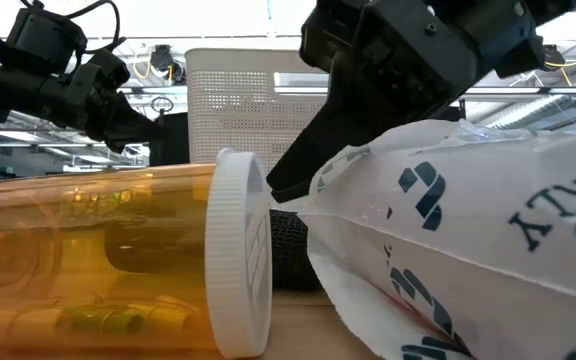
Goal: Pick & place medical supplies in basket/bin
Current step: Put the white medicine bottle into the white bin
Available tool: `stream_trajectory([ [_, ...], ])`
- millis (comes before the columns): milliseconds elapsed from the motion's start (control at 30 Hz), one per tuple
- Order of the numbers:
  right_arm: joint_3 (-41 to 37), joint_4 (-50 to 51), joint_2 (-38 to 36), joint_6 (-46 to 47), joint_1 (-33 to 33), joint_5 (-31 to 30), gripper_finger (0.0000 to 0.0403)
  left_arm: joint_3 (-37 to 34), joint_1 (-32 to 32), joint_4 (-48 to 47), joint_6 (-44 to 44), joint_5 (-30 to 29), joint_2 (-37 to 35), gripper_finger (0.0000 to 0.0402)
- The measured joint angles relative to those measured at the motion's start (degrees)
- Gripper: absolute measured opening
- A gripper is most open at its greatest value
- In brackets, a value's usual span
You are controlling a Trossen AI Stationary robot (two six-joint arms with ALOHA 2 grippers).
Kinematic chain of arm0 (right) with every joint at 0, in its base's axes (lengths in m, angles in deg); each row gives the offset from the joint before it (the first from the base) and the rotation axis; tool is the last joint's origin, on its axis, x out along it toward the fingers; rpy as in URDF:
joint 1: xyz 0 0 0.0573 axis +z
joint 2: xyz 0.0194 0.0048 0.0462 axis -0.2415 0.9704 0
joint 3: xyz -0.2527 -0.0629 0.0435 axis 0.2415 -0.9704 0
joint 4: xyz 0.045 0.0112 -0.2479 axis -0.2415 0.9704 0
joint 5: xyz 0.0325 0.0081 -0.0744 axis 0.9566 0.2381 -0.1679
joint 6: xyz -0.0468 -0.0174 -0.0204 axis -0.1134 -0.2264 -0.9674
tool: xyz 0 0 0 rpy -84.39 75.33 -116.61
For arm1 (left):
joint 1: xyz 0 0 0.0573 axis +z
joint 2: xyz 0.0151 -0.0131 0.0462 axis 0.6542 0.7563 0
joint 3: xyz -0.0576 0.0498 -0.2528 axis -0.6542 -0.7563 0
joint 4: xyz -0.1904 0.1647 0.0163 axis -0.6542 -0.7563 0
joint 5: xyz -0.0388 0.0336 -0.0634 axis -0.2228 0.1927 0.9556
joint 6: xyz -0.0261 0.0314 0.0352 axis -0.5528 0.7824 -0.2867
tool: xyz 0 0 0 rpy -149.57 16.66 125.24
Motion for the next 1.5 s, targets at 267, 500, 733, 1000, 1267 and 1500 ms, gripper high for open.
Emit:
stream_trajectory([
  [267,-1.38,-4.08,-0.01,-0.87,0.38,-0.85,0.0251,0.00,0.00,0.04,1.15,-0.02,0.00,0.0008],
  [500,-0.85,-5.70,0.00,-2.94,2.57,-5.94,0.0251,0.00,-0.01,0.02,1.40,-0.02,0.00,0.0008],
  [733,-0.44,-7.51,4.18,-3.53,2.99,-5.89,0.0251,0.00,-0.02,-0.05,1.45,-0.03,0.02,0.0008],
  [1000,0.17,-7.55,6.14,-2.68,1.61,-4.48,0.0251,0.00,-0.02,-0.45,1.56,-0.02,0.11,0.0008],
  [1267,0.17,-6.33,6.12,-1.91,0.73,0.15,0.0221,0.00,0.00,-0.50,1.92,-0.02,0.13,0.0008],
  [1500,0.17,-6.48,5.02,-5.05,0.61,1.56,0.0149,0.00,0.00,-1.22,1.60,-0.02,0.13,0.0008],
])
